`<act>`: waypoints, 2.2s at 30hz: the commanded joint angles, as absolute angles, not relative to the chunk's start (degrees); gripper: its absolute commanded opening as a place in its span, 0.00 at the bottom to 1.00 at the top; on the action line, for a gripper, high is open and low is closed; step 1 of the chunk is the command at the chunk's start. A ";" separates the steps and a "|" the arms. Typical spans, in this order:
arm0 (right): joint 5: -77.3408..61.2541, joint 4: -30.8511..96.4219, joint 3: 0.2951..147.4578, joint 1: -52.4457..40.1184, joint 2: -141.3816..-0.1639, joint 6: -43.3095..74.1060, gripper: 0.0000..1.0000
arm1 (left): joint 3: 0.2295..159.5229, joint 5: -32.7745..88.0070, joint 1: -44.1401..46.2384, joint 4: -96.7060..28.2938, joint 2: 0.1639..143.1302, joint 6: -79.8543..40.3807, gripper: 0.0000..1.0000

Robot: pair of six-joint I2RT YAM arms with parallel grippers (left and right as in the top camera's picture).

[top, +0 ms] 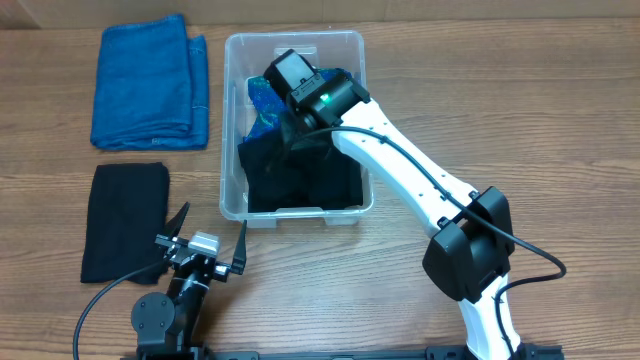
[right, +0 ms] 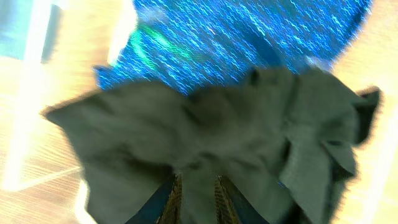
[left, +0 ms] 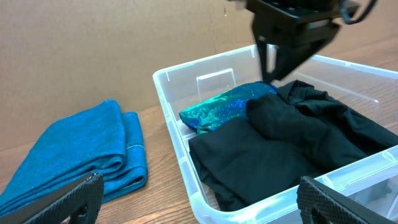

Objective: Pack container
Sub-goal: 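Press and tuck the black cloths down inside the container with the right gripper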

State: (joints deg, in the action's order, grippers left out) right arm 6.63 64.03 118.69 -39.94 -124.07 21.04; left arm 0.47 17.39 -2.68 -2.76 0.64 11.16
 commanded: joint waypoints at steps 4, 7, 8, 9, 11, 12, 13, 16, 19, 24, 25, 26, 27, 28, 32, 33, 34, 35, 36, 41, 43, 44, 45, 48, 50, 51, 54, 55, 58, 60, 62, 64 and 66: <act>5.91 52.53 111.18 -39.79 -126.65 22.74 0.23 | 0.25 17.43 -2.98 -2.74 0.25 12.23 1.00; 7.66 50.39 110.93 -39.79 -129.75 22.72 0.23 | 0.25 17.43 -2.98 -2.74 0.27 12.23 1.00; 8.40 50.22 110.93 -39.79 -130.67 22.72 0.23 | 0.25 17.43 -2.98 -2.74 0.27 12.23 1.00; 8.49 50.37 110.93 -39.79 -130.78 22.72 0.23 | 0.25 17.43 -2.98 -2.74 0.27 12.23 1.00; 8.51 51.29 110.96 -39.79 -130.85 22.65 0.23 | 0.25 17.43 -2.98 -2.74 0.27 12.23 1.00; 8.58 51.83 111.11 -39.79 -130.72 22.41 0.23 | 0.25 17.43 -2.98 -2.74 0.27 12.23 1.00; 9.34 52.80 111.46 -39.79 -130.41 22.31 0.23 | 0.25 17.43 -2.98 -2.74 0.27 12.23 1.00; 12.01 58.57 115.31 -39.79 -127.28 22.28 0.23 | 0.27 17.43 -2.98 -2.74 0.27 12.23 1.00; 11.94 67.33 119.00 -39.79 -122.48 22.33 0.27 | 0.25 17.43 -2.98 -2.74 0.27 12.23 1.00; 4.10 77.19 118.58 -39.79 -120.51 22.39 0.34 | 0.25 17.43 -2.98 -2.74 0.27 12.23 1.00; 3.49 78.63 118.30 -39.79 -120.51 22.70 0.34 | 0.25 17.43 -2.98 -2.74 0.27 12.23 1.00; 2.79 79.72 117.73 -39.79 -120.51 22.76 0.34 | 0.25 17.43 -2.98 -2.74 0.27 12.23 1.00; 2.17 79.85 116.84 -39.79 -120.51 22.76 0.34 | 0.25 17.43 -2.98 -2.74 0.27 12.23 1.00; 1.61 79.64 115.57 -39.79 -120.51 22.79 0.35 | 0.25 17.43 -2.98 -2.74 0.27 12.23 1.00; -0.30 78.22 109.25 -39.79 -120.55 23.00 0.35 | 0.25 17.43 -2.98 -2.74 0.27 12.23 1.00; -1.32 77.52 107.61 -39.79 -120.55 23.00 0.35 | 0.25 17.43 -2.98 -2.74 0.27 12.23 1.00; -2.20 77.01 106.48 -39.79 -120.55 22.98 0.35 | 0.25 17.43 -2.98 -2.74 0.27 12.23 1.00; -3.20 76.27 105.06 -39.79 -120.55 22.98 0.35 | 0.25 17.43 -2.98 -2.74 0.27 12.23 1.00; -3.64 75.26 103.81 -39.79 -120.55 22.98 0.35 | 0.25 17.43 -2.98 -2.74 0.27 12.23 1.00; -4.91 71.29 102.32 -39.79 -120.55 22.96 0.34 | 0.27 17.43 -2.98 -2.74 0.27 12.23 1.00; -4.78 67.85 102.39 -39.79 -120.53 22.85 0.30 | 0.25 17.43 -2.98 -2.74 0.27 12.23 1.00; -4.51 66.32 102.94 -39.79 -120.53 22.72 0.29 | 0.25 17.43 -2.98 -2.74 0.27 12.23 1.00; -3.51 65.28 104.40 -39.72 -120.53 22.72 0.29 | 0.25 17.43 -2.98 -2.74 0.27 12.23 1.00; 1.15 65.65 109.38 -39.72 -120.53 22.72 0.31 | 0.25 17.43 -2.98 -2.74 0.27 12.23 1.00; 3.40 65.58 113.78 -39.72 -120.53 22.33 0.36 | 0.25 17.43 -2.98 -2.74 0.27 12.23 1.00; 3.79 64.53 114.61 -39.72 -120.53 22.31 0.37 | 0.25 17.43 -2.98 -2.74 0.27 12.23 1.00; 4.08 60.03 114.67 -39.72 -120.60 22.31 0.38 | 0.25 17.43 -2.98 -2.74 0.27 12.23 1.00; 4.86 58.06 114.39 -39.72 -120.68 22.33 0.38 | 0.25 17.43 -2.98 -2.74 0.27 12.23 1.00; 8.45 54.30 112.25 -39.72 -121.03 22.33 0.37 | 0.25 17.43 -2.98 -2.74 0.27 12.23 1.00; 8.54 52.64 110.28 -39.72 -122.32 22.35 0.37 | 0.25 17.43 -2.98 -2.74 0.27 12.23 1.00; 8.25 51.68 109.58 -39.72 -124.66 22.37 0.37 | 0.25 17.43 -2.98 -2.74 0.27 12.23 1.00; 7.81 50.92 109.43 -39.72 -126.98 22.37 0.37 | 0.25 17.43 -2.98 -2.74 0.27 12.23 1.00; 7.73 50.37 109.43 -39.72 -128.88 22.35 0.36 | 0.25 17.43 -2.98 -2.74 0.27 12.23 1.00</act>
State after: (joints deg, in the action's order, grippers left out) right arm 7.07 51.03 110.00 -39.83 -126.17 22.41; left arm 0.47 17.39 -2.68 -2.76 0.64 11.16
